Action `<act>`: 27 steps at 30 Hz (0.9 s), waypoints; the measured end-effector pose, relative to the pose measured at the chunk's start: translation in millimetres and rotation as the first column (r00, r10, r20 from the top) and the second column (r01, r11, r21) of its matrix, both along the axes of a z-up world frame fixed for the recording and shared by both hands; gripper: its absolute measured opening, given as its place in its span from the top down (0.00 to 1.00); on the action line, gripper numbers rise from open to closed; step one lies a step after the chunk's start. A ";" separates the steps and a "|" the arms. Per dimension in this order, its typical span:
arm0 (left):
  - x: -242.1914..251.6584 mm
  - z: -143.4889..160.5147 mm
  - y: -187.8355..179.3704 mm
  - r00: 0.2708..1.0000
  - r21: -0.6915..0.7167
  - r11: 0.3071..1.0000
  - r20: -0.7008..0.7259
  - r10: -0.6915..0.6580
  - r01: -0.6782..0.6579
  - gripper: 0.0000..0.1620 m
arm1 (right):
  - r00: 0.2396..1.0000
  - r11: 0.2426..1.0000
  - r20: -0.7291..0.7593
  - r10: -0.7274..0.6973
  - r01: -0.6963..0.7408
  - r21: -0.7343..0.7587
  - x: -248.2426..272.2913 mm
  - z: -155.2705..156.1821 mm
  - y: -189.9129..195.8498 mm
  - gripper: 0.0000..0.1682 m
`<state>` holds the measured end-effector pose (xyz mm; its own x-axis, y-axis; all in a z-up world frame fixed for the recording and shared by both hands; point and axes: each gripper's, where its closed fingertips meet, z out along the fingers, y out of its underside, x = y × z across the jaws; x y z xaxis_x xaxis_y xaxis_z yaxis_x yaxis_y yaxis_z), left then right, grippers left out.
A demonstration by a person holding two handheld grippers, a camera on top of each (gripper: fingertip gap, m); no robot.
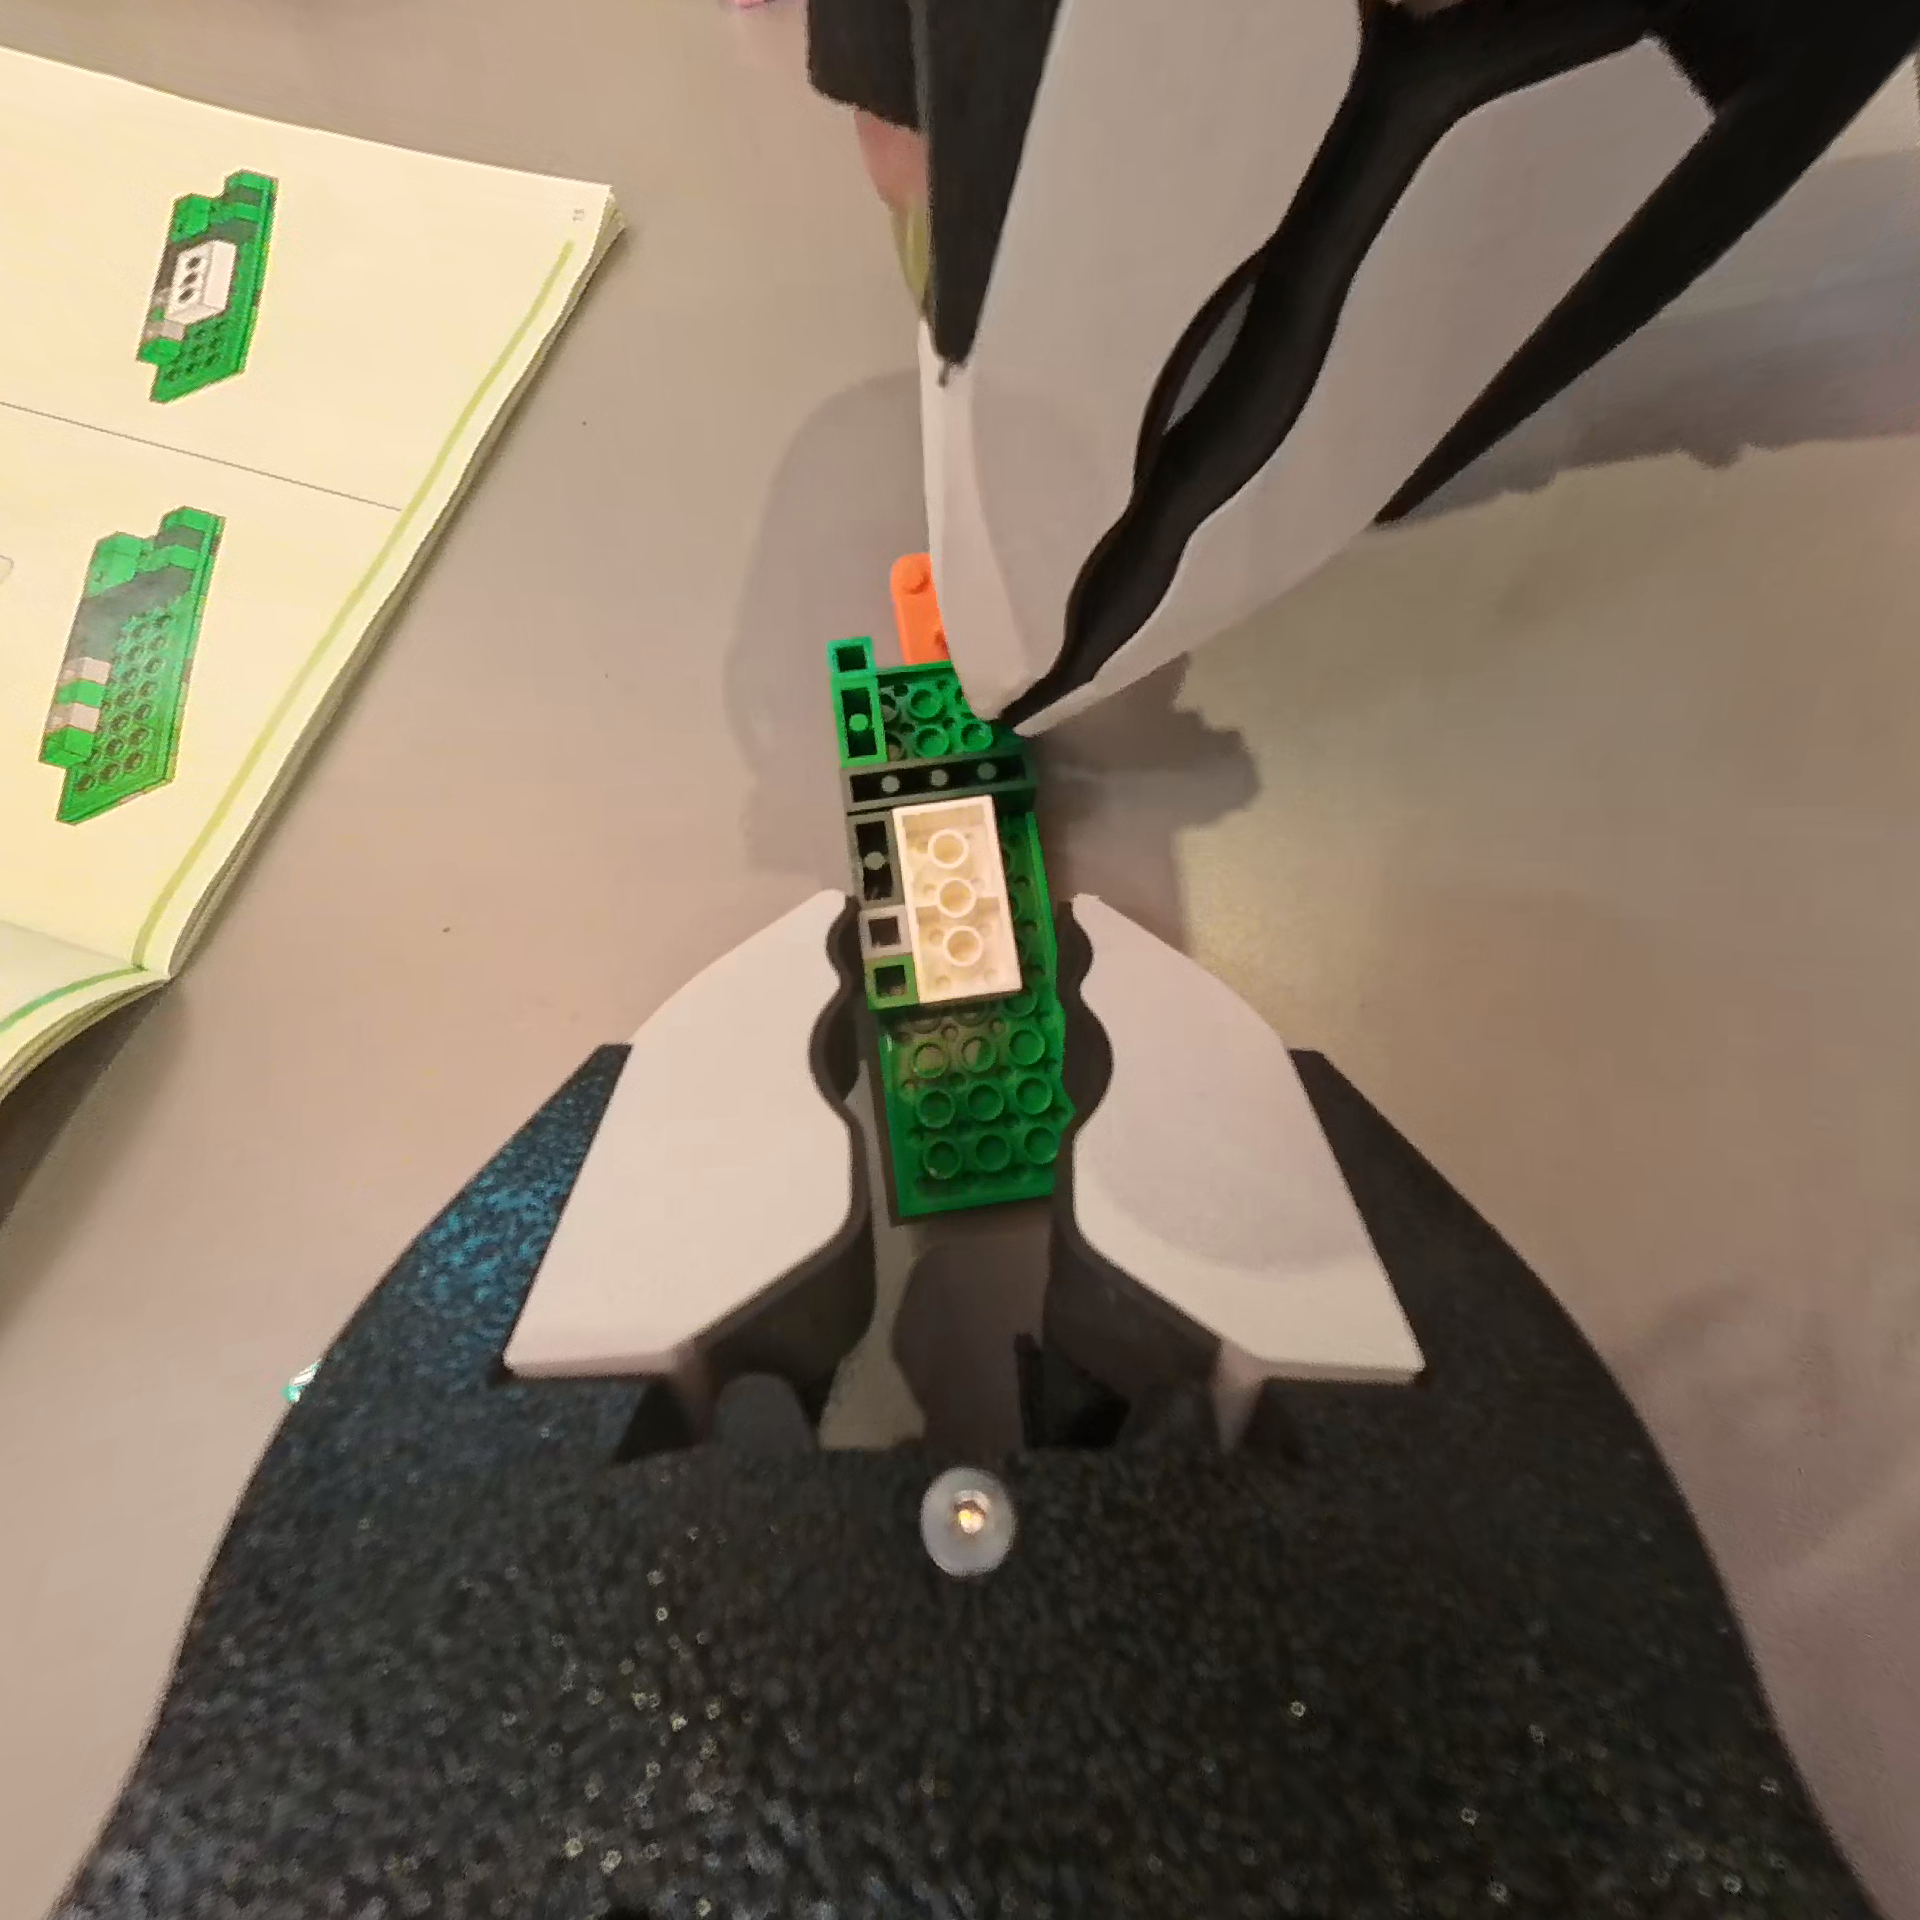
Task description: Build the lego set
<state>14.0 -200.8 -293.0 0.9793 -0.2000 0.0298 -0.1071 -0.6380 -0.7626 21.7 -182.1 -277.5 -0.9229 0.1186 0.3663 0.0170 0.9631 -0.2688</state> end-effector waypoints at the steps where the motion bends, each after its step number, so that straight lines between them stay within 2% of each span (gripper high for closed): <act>1: 0.0 0.0 0.0 1.000 0.000 1.000 0.000 0.000 0.000 0.78 | 1.000 1.000 0.004 -0.015 0.015 -0.004 -0.5 -0.2 0.3 1.00; 7: 0.2 -0.1 0.0 1.000 -0.001 1.000 0.001 0.000 0.000 0.78 | 0.993 0.991 0.008 -0.120 0.120 -0.050 -3.0 1.2 2.6 1.00; 11: 0.2 -0.1 0.0 1.000 0.000 1.000 0.003 0.000 0.000 0.78 | 0.980 0.967 -0.003 -0.198 0.195 -0.163 -0.5 10.1 6.0 0.98; 17: 0.4 -0.2 0.4 1.000 0.001 1.000 0.007 0.003 -0.003 0.78 | 0.930 0.860 -0.001 -0.367 0.339 -0.380 7.1 10.3 16.0 0.95; 21: 0.9 -0.2 0.8 1.000 0.002 1.000 0.005 0.002 -0.002 0.78 | 0.901 0.800 -0.044 -0.432 0.360 -0.481 10.0 8.5 14.3 0.91; 24: 1.1 -0.2 0.8 1.000 0.001 1.000 0.005 0.001 -0.001 0.78 | 0.904 0.821 -0.107 -0.413 0.319 -0.473 11.9 7.0 8.5 0.90; 27: 1.6 -0.3 0.8 1.000 0.002 1.000 0.004 -0.002 0.002 0.78 | 0.917 0.875 -0.152 -0.367 0.286 -0.390 10.5 4.6 6.6 0.90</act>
